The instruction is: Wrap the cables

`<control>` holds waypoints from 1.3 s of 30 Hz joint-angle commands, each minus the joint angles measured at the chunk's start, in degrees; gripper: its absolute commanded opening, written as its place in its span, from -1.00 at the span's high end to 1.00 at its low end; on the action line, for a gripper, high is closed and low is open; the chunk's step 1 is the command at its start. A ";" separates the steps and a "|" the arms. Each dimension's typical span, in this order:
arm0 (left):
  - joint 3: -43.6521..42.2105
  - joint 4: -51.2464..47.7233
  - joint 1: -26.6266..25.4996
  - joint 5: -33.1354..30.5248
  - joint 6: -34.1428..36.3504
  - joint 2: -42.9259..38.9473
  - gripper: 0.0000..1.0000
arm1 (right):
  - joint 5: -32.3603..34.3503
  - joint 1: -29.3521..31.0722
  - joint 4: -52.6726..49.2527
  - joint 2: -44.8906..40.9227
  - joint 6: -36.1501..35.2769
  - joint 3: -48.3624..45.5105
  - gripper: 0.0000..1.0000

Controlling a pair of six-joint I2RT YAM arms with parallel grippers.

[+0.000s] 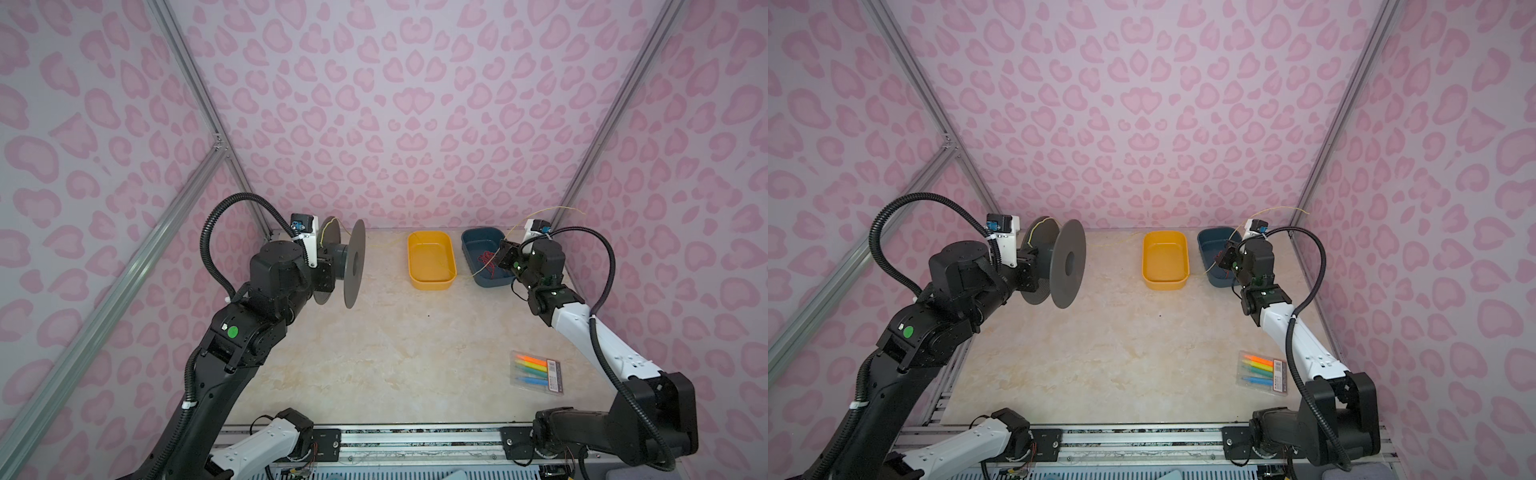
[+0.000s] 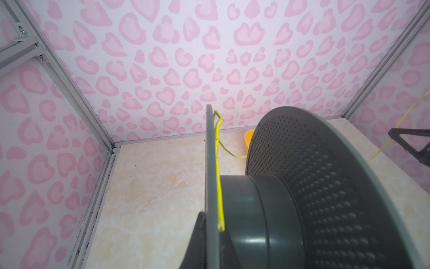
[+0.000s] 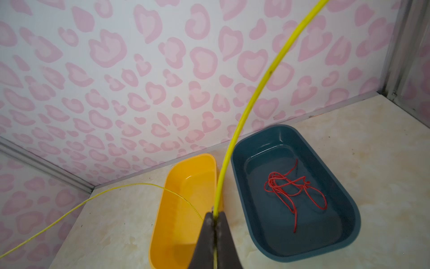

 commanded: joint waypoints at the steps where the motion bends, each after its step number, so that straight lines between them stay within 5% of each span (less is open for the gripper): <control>1: 2.14 6.96 0.71 -0.08 -0.24 0.98 0.92 | 1.77 2.17 -2.59 -2.14 -2.35 -1.42 1.00; 19: 10.56 15.66 11.33 -1.90 -4.37 11.35 0.92 | 5.13 20.99 -9.84 -14.52 -2.29 -6.36 1.00; 39: 16.28 29.73 15.97 -16.18 -1.56 34.67 0.92 | 6.47 35.13 -22.50 -29.37 -1.22 -1.27 1.00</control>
